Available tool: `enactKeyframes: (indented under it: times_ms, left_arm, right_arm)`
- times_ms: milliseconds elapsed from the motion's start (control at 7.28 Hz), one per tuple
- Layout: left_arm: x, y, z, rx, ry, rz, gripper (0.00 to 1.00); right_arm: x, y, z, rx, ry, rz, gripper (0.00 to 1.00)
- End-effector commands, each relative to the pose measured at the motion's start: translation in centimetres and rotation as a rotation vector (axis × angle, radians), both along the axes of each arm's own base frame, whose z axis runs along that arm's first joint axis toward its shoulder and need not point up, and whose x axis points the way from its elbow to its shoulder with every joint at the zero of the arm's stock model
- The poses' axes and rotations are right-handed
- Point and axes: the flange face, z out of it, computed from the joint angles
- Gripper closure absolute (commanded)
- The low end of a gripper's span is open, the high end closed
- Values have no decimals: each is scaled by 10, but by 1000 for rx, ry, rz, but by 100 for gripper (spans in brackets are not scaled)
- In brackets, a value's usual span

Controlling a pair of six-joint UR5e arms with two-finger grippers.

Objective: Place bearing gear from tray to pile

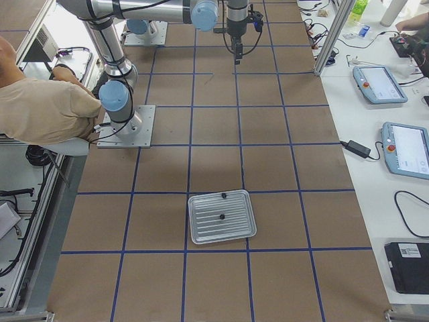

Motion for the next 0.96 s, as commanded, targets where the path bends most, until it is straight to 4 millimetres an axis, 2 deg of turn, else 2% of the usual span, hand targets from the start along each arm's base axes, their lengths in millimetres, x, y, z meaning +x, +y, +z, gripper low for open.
enactKeyframes:
  times_ms: [0, 137, 275, 412, 687, 825]
  left_arm:
    - [1, 0, 2, -5, 0, -1, 0]
    - [1, 0, 2, -5, 0, -1, 0]
    - [1, 0, 2, -5, 0, -1, 0]
    - [1, 1, 2, -5, 0, -1, 0]
    - [1, 1, 2, -5, 0, -1, 0]
    - [0, 1, 2, -5, 1, -1, 0]
  right_arm:
    - [-21, -4, 8, -10, 9, 53, 1]
    - [-36, 5, 12, 26, 7, 126, 3]
    - [-70, 2, 13, 27, 18, 272, 4]
    - [-120, 0, 13, 34, 22, 310, 3]
    - [-206, 5, 9, 42, 35, 535, 3]
    - [-250, 8, -2, 53, 27, 619, 4]
